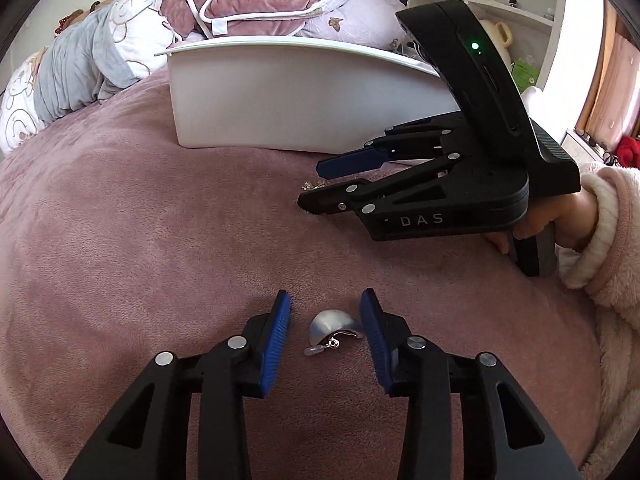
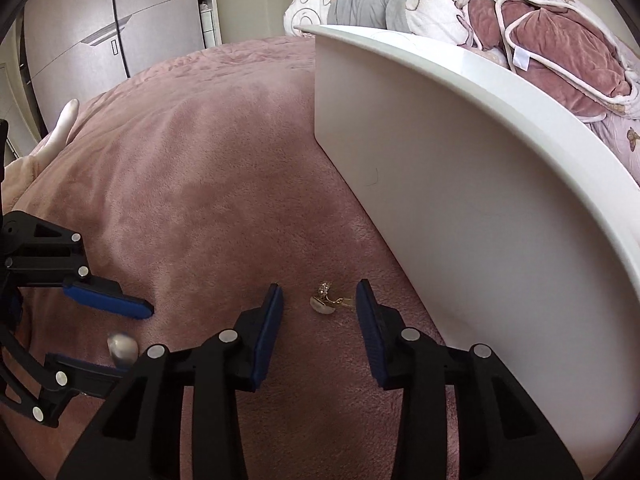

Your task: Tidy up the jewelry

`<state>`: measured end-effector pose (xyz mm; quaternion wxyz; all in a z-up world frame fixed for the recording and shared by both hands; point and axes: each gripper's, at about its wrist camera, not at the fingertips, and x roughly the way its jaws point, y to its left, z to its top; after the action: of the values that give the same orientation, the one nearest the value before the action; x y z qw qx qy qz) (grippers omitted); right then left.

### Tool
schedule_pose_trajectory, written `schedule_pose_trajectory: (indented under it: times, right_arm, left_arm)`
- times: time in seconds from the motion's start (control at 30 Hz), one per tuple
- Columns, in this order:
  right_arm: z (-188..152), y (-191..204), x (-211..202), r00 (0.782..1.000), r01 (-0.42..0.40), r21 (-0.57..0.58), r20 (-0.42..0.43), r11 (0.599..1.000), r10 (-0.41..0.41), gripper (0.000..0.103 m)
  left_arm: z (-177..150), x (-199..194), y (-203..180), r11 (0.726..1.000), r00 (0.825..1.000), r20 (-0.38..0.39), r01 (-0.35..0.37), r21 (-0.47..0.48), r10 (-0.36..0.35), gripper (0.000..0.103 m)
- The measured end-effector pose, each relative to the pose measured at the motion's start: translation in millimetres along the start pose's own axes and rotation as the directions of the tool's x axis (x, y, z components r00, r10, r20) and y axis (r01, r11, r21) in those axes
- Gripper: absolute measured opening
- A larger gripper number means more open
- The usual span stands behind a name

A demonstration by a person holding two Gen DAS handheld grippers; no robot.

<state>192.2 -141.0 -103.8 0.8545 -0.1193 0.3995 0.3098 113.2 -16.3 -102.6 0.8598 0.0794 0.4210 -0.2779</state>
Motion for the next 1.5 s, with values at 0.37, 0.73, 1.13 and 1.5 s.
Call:
schedule_pose_trajectory:
  times: [0.37,0.73,1.13,1.5]
  right_arm:
    - [2.1,2.8,-9.9,1.000,-0.021,-0.022,0.022,1.000,0.022,0.005]
    - [1.6,2.5,-20.6,0.998,0.022,0.003,0.053,1.000,-0.023,0.037]
    - [-3.7,6.1,-4.2,1.000,-0.023,-0.013,-0.016,1.000,0.022,0.011]
    - [6.4,12.7,-43.7,0.995,-0.056,-0.026,0.078,0.998,0.058,0.007]
  left_arm:
    - [-1.1,-7.4,3.5,0.999,1.000,0.011,-0.009,-0.031,0.010,0.029]
    - [-1.8,-9.0,8.0,0.995,0.999,0.012,-0.050,-0.082,0.051,0.029]
    - [-3.3,-6.1,10.6,0.994,0.999,0.007,-0.042,-0.100,0.043,0.030]
    - [-2.3,-23.3,4.6,0.990,0.994,0.054,-0.089,-0.107,0.095,0.029]
